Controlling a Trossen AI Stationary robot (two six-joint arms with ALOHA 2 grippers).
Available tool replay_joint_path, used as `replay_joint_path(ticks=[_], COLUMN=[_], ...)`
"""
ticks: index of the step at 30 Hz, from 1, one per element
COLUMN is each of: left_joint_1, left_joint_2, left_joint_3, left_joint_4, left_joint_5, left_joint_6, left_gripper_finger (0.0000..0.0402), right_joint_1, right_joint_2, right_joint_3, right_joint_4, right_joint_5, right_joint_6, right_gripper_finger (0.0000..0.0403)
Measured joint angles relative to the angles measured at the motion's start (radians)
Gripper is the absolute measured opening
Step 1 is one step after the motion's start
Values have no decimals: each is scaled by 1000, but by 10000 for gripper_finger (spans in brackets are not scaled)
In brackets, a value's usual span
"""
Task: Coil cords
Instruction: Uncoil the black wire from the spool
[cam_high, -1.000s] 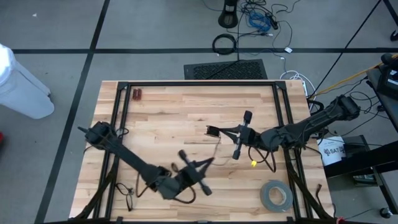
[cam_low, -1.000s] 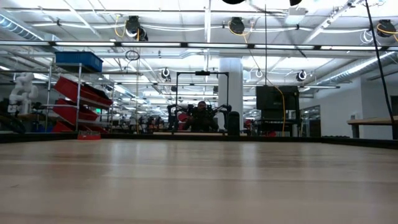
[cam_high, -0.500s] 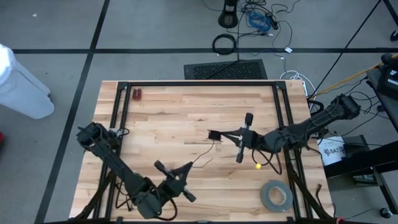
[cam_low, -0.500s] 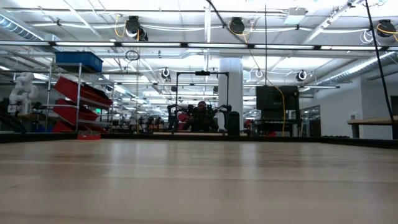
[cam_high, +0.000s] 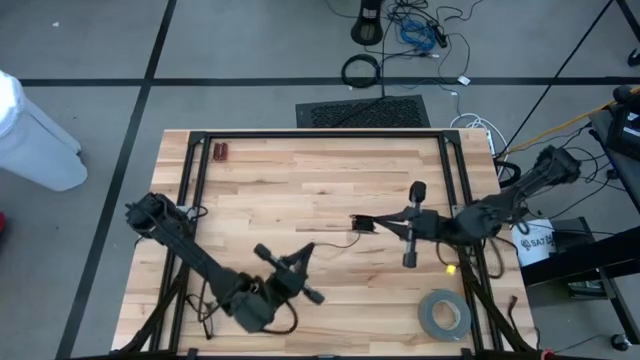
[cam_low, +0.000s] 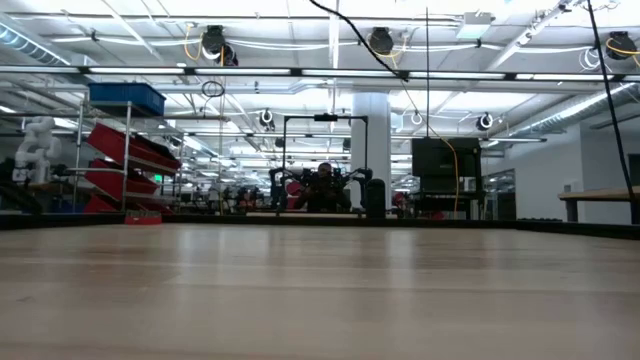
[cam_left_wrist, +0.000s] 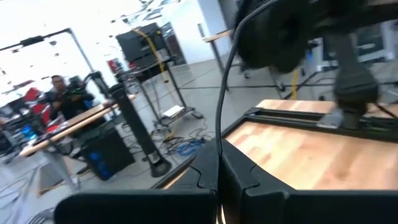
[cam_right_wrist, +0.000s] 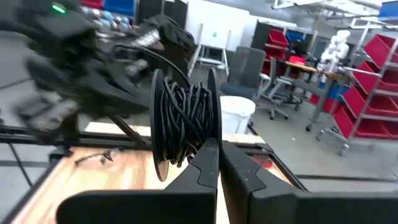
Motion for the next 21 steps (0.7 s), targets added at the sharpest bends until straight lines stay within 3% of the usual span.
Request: replay_joint_path(ticks=[8, 12, 15, 19, 21], left_joint_1=[95, 99, 99, 131, 155], left_joint_2=[-36, -38, -39, -34, -22], left_joint_3=[-1, -1, -1, -1, -1], left_joint_4=[-9, -18, -123, -290, -306], left_joint_5=[8, 107, 248, 554, 720], left_joint_6=[134, 139, -20, -337, -414], left_gripper_finger=[1, 1, 1, 1, 1], right_joint_1=[74, 95, 108, 130, 141], right_joint_2=[-70, -86, -92, -101, -102], right_joint_3=[0, 0, 0, 0, 0], right_joint_4=[1, 27, 75, 134, 151], right_joint_5=[5, 5, 5, 5, 4], right_joint_6=[-31, -60, -99, -148, -165], right_gripper_finger=[0, 0, 0, 0, 0])
